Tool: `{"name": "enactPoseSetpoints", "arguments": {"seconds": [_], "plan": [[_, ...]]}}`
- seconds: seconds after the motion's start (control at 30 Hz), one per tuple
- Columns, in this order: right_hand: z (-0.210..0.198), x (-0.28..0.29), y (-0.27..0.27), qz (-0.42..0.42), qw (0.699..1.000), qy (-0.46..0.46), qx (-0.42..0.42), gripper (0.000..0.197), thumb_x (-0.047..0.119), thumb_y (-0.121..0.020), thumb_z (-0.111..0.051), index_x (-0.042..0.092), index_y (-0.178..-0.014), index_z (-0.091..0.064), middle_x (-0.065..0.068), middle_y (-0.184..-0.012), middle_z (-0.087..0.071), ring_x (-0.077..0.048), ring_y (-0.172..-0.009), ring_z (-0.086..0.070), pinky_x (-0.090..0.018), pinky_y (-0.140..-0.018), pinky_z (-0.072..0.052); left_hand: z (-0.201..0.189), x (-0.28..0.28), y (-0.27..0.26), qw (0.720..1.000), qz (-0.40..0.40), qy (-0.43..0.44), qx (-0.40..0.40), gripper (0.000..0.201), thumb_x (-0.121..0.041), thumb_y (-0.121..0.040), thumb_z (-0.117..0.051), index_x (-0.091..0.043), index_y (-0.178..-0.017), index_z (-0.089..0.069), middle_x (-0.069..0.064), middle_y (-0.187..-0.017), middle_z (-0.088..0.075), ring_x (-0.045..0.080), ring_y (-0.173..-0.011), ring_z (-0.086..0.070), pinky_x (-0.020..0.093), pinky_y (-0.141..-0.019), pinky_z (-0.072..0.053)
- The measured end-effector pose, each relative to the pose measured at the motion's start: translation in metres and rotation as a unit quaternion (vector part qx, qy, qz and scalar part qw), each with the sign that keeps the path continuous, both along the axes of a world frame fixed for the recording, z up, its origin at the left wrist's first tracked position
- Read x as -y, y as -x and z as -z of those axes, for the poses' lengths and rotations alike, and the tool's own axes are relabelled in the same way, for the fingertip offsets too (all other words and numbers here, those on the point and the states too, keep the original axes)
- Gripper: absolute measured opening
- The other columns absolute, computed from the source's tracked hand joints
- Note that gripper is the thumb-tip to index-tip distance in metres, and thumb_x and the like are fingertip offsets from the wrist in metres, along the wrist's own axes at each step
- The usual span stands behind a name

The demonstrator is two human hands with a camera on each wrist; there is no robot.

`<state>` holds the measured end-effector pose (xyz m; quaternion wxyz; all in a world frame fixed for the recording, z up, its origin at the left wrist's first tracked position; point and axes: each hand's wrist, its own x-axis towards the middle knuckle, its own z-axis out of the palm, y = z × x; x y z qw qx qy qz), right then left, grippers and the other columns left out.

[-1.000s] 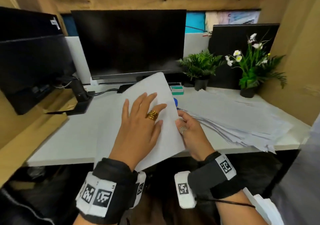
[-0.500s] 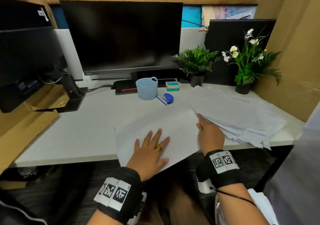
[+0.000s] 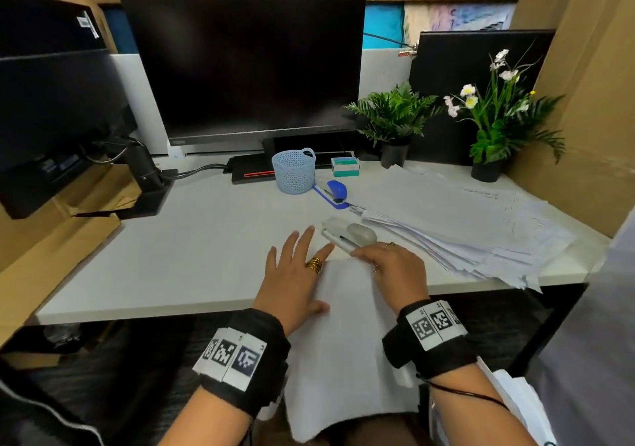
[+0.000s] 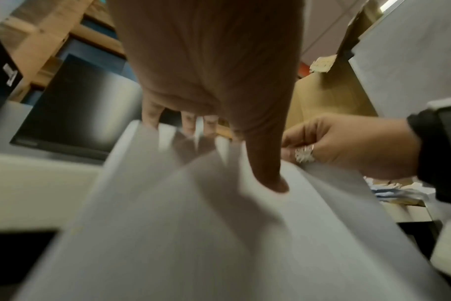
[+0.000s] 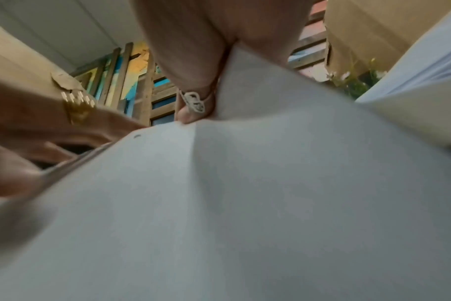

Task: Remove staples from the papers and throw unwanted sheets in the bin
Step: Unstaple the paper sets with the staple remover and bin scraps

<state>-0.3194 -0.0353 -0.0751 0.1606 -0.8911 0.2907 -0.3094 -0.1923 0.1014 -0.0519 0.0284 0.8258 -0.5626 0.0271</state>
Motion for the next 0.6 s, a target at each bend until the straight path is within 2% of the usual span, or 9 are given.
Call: {"name": "enactPoseSetpoints", "arguments": {"seconds": [0.07,0.1,0.17,0.27,0.33,0.4,0.47,0.53,0.6], "plan": [[-0.005,0.000,-0.003,-0.017,0.998,-0.055,0.005,0.036,0.000,-0.084,-0.056,0.026,-0.103,-0.073,0.002,-0.097,-0.072,-0.019,-0.095,-0.063,-0.021,-0.073,-0.040,0.004,0.006,-0.005,1.000,-0.004,0.020,-0.019,0.077,-0.051,-0.087,-0.054,-0.031,-0.149,-0.012,0.001,-0.155,-0.014,0.019,-0.143,-0.008,0.051,-0.114,0.004],[-0.008,0.001,-0.005,-0.022,0.997,-0.074,0.003,0.032,0.003,-0.086,-0.056,0.025,-0.102,-0.073,0.003,-0.097,-0.072,-0.018,-0.096,-0.063,-0.022,-0.074,-0.042,0.006,0.008,-0.007,0.998,-0.007,0.050,-0.028,0.066,-0.050,-0.090,-0.050,-0.031,-0.146,-0.021,-0.001,-0.148,-0.030,0.017,-0.139,-0.020,0.049,-0.115,0.003],[-0.015,0.003,-0.009,-0.010,0.999,-0.052,-0.007,0.017,0.020,-0.089,-0.060,0.026,-0.100,-0.073,0.005,-0.100,-0.069,-0.017,-0.101,-0.057,-0.024,-0.072,-0.040,0.009,0.010,-0.011,0.993,-0.015,0.112,-0.043,0.048,-0.047,-0.094,-0.045,-0.031,-0.138,-0.036,-0.008,-0.134,-0.047,0.013,-0.128,-0.036,0.039,-0.113,-0.004],[-0.034,0.015,-0.019,0.048,0.999,0.000,-0.019,0.028,0.042,-0.087,-0.061,0.024,-0.107,-0.067,0.003,-0.113,-0.053,-0.016,-0.110,-0.042,-0.027,-0.080,-0.039,0.011,0.010,-0.017,0.987,-0.020,0.147,-0.067,0.041,-0.046,-0.093,-0.047,-0.030,-0.130,-0.046,-0.009,-0.124,-0.054,0.012,-0.119,-0.043,0.031,-0.105,-0.014],[-0.052,0.032,-0.031,0.081,0.994,-0.041,-0.062,0.039,0.046,-0.089,-0.056,0.019,-0.117,-0.059,-0.002,-0.120,-0.050,-0.020,-0.115,-0.042,-0.032,-0.092,-0.040,0.012,0.012,-0.020,0.986,-0.027,0.141,-0.085,0.041,-0.046,-0.092,-0.050,-0.030,-0.129,-0.048,-0.007,-0.123,-0.056,0.013,-0.117,-0.046,0.031,-0.103,-0.017],[-0.063,0.048,-0.047,0.086,0.976,-0.119,-0.163,0.051,0.050,-0.089,-0.054,0.013,-0.123,-0.053,-0.008,-0.123,-0.053,-0.023,-0.112,-0.049,-0.033,-0.093,-0.042,0.014,0.015,-0.023,0.986,-0.033,0.130,-0.099,0.041,-0.045,-0.091,-0.052,-0.031,-0.129,-0.049,-0.006,-0.124,-0.057,0.014,-0.117,-0.047,0.031,-0.101,-0.019],[-0.066,0.055,-0.062,0.063,0.939,-0.156,-0.300,0.064,0.057,-0.086,-0.053,0.007,-0.126,-0.050,-0.010,-0.123,-0.055,-0.022,-0.105,-0.052,-0.030,-0.086,-0.043,0.015,0.016,-0.026,0.986,-0.036,0.127,-0.106,0.042,-0.048,-0.088,-0.055,-0.032,-0.127,-0.051,-0.007,-0.123,-0.058,0.014,-0.116,-0.048,0.032,-0.100,-0.021],[-0.065,0.055,-0.073,0.038,0.907,-0.134,-0.398,0.063,0.051,-0.088,-0.055,0.006,-0.131,-0.046,-0.010,-0.129,-0.053,-0.022,-0.109,-0.052,-0.029,-0.087,-0.041,0.016,0.017,-0.029,0.984,-0.054,0.129,-0.106,0.045,-0.054,-0.084,-0.057,-0.034,-0.124,-0.053,-0.008,-0.122,-0.059,0.014,-0.116,-0.049,0.033,-0.098,-0.023],[-0.062,0.052,-0.079,0.028,0.898,-0.107,-0.426,0.053,0.038,-0.091,-0.054,0.006,-0.132,-0.045,-0.012,-0.132,-0.051,-0.024,-0.117,-0.051,-0.029,-0.092,-0.041,0.017,0.015,-0.032,0.980,-0.092,0.126,-0.121,0.050,-0.062,-0.076,-0.061,-0.034,-0.117,-0.056,-0.010,-0.118,-0.061,0.013,-0.114,-0.051,0.033,-0.095,-0.026]]}}
